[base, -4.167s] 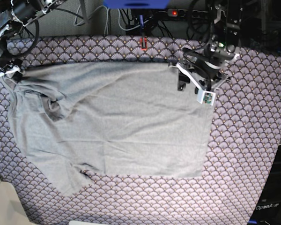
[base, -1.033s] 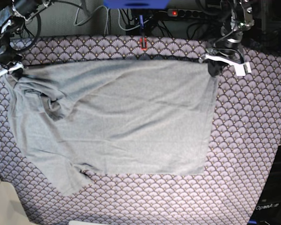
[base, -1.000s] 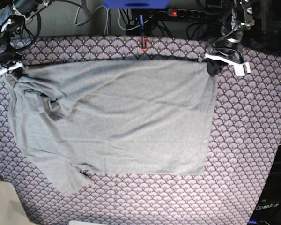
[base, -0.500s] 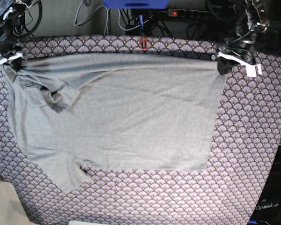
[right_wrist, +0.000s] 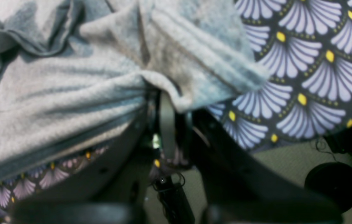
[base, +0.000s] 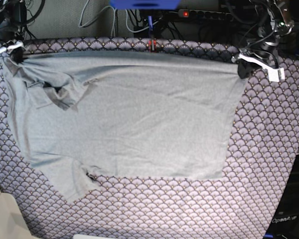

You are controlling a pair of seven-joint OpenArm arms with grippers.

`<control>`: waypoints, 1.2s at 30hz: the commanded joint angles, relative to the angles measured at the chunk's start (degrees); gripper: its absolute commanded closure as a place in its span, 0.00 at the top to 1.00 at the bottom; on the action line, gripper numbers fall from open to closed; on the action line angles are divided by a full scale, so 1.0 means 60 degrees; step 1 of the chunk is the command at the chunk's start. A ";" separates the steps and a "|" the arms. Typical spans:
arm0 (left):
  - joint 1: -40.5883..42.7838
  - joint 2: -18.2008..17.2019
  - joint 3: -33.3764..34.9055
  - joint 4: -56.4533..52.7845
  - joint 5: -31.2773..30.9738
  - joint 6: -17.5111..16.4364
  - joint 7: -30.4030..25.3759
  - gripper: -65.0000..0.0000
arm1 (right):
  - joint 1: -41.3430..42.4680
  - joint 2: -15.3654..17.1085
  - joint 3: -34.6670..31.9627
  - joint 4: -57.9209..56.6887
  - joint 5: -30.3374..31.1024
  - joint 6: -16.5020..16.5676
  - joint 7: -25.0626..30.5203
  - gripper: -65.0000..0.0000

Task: Fold the T-shirt properly
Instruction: 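Pull the held collar edge apart with both grippers to stretch the shirt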

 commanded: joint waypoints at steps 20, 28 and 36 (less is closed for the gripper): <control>0.0213 -0.0137 -0.0274 0.0124 0.0013 0.0090 -0.0452 0.00 | -0.0395 0.0113 0.0128 -0.0030 -0.0552 -0.0151 -0.0399 0.29; 0.0315 -0.0122 -0.0274 0.0124 -0.0001 0.0076 -0.0452 0.00 | -0.0337 0.0040 0.0875 -0.0030 -0.0522 -0.0151 -0.0399 0.33; 0.0330 0.0142 -0.0362 0.0124 0.0028 -0.0569 -0.0467 0.49 | -0.0307 0.0099 0.0992 0.0028 -0.0522 -0.0151 -0.0370 0.33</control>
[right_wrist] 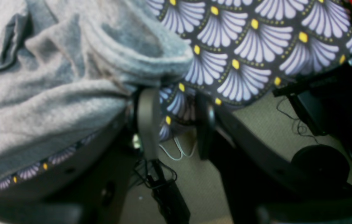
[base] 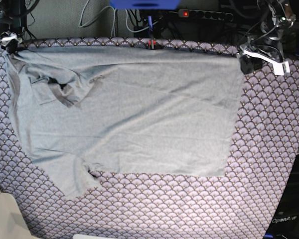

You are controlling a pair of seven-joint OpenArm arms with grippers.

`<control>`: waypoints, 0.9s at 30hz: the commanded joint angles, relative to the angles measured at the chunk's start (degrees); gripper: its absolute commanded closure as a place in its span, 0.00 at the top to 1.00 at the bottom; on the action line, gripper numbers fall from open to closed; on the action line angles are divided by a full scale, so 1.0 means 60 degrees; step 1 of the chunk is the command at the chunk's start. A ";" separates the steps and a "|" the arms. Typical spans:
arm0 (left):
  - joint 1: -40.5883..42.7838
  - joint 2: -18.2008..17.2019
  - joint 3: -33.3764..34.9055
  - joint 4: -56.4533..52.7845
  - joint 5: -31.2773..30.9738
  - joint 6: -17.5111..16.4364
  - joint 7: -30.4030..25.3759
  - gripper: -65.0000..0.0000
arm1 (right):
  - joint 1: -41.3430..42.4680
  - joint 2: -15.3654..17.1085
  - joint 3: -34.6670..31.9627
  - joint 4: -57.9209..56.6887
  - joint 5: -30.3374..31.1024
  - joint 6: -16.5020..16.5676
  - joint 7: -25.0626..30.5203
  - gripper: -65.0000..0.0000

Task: Fold the T-shirt properly
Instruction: 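Pull the held collar edge apart with both grippers to stretch the shirt, then release the right gripper and move it inward over the sleeve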

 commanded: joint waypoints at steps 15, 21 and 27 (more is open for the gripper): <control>-0.0046 0.0278 -0.0847 0.0135 -0.0114 -0.0836 -0.0146 0.62 | 0.0179 0.0813 0.0616 0.0409 -0.0387 -0.0213 -0.0242 0.33; -0.0178 0.0278 -0.0833 0.0135 -0.0114 -0.0836 -0.0087 0.62 | 0.0223 0.1384 -0.0614 0.1537 -0.0431 -0.0213 -0.0286 0.33; -0.0163 0.0264 -0.0818 0.0193 -0.0114 -0.0836 -0.0087 0.62 | -0.0188 0.1326 -0.3032 0.2416 -0.1809 -0.0213 -0.0271 0.33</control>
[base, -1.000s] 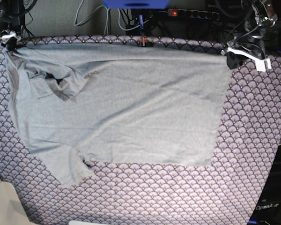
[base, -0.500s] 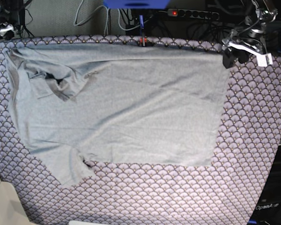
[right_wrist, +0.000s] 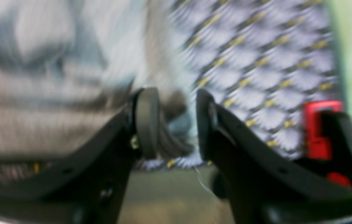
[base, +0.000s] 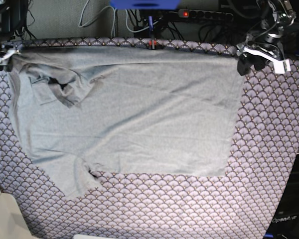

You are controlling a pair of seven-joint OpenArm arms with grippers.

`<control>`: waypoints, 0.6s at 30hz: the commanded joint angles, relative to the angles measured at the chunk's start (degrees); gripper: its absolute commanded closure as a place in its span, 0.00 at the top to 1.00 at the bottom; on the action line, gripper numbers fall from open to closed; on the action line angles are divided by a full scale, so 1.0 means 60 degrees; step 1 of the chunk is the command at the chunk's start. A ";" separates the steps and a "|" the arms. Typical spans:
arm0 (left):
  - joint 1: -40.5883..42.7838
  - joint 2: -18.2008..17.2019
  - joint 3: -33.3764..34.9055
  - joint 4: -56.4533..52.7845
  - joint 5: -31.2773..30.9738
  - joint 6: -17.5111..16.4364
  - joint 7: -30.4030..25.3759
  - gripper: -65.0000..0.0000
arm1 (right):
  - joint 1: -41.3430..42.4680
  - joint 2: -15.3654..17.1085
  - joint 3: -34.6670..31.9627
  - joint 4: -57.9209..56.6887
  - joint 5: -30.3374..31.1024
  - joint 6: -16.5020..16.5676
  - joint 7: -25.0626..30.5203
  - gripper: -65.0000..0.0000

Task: Fold the T-shirt properly
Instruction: 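Release the right gripper and move it inward over the sleeve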

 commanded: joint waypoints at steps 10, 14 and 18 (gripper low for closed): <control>0.0004 -0.0101 -0.0053 0.0234 -0.0143 -0.0092 -0.0178 0.62 | 0.0053 -0.0715 -0.1262 0.0726 -0.2937 0.0006 0.1070 0.33; -0.0083 -0.0101 -0.0024 0.0219 -0.0143 -0.0092 -0.0178 0.62 | 0.0141 -0.0730 -0.1672 0.0726 -0.3655 0.0006 0.1510 0.33; -0.0171 -0.0101 -0.0024 0.0175 -0.0143 -0.0092 -0.0178 0.62 | 0.0434 -0.0671 -0.1745 0.1092 -0.3714 0.0006 0.1656 0.33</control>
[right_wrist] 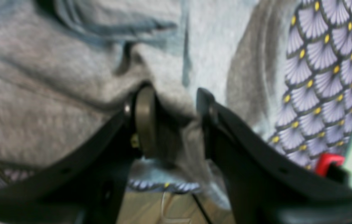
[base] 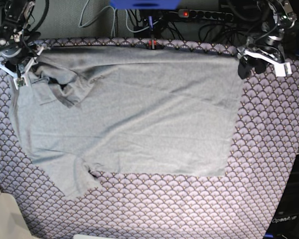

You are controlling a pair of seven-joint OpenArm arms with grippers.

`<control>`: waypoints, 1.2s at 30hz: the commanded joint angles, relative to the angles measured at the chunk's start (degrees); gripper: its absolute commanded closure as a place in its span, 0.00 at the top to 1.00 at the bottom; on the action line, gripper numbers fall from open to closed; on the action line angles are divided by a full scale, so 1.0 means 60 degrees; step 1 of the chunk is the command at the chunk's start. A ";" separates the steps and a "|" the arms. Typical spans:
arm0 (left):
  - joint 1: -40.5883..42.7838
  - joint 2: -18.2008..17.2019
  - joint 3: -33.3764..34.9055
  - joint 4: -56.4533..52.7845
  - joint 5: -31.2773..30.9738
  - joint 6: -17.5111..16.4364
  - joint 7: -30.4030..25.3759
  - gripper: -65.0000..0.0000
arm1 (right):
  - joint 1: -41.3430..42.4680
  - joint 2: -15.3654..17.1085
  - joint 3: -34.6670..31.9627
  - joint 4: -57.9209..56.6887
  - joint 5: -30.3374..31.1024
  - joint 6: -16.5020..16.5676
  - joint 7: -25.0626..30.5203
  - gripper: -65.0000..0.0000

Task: Fold the T-shirt properly
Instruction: 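Release the right gripper and move it inward over the sleeve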

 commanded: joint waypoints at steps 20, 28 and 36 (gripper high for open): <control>0.0036 -0.0068 -0.0064 0.0117 -0.0143 -0.0089 -0.0178 0.62 | -0.0696 -0.0024 0.0139 0.1474 0.0074 -0.0034 0.0265 0.33; -0.0081 -0.0082 -0.0035 0.0117 -0.0143 -0.0089 -0.0178 0.62 | -0.1165 -0.0464 0.0857 0.1269 0.0104 -0.0034 0.0734 0.33; -0.0169 -0.0082 -0.0020 0.0117 -0.0128 -0.0089 -0.0164 0.62 | -0.1136 -0.0376 0.0344 0.1371 0.0104 -0.0034 0.1613 0.33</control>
